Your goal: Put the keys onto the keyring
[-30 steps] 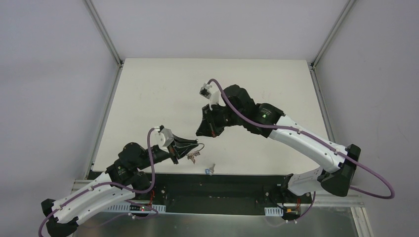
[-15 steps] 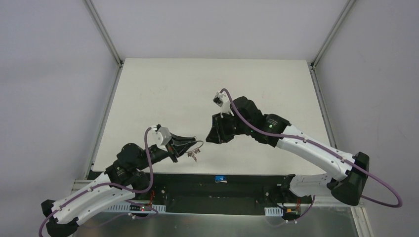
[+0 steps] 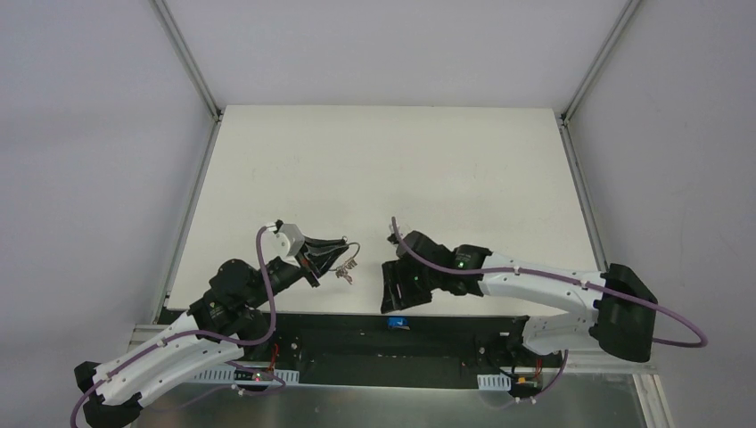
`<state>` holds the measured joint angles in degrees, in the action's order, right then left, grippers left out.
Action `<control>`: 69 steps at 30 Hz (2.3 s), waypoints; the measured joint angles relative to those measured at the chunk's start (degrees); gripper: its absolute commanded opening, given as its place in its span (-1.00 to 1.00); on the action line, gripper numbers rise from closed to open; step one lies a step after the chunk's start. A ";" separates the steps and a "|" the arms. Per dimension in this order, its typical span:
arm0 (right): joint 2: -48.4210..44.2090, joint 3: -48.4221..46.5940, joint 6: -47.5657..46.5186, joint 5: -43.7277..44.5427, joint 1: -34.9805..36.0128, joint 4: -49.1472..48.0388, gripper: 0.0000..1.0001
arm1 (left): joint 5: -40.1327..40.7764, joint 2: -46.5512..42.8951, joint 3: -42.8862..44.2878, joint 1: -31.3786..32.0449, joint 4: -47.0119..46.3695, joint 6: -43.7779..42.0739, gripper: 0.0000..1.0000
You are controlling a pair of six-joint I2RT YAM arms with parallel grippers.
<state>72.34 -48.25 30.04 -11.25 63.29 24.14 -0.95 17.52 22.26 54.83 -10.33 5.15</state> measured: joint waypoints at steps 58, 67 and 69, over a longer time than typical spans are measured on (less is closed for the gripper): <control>14.82 -0.42 25.86 37.27 23.12 2.78 -1.00 | 6.01 -1.38 0.00 0.00 0.35 1.11 -1.00; -13.51 4.55 17.79 36.35 9.18 -8.13 -1.00 | 6.01 -1.40 0.00 0.00 0.35 1.29 -1.00; -15.19 7.56 17.46 34.77 5.42 -11.08 -1.00 | 6.03 -1.40 0.00 0.00 0.35 1.29 -1.00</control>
<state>57.14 -40.69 47.51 23.53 68.71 13.06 5.08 16.12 22.26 54.83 -9.98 6.44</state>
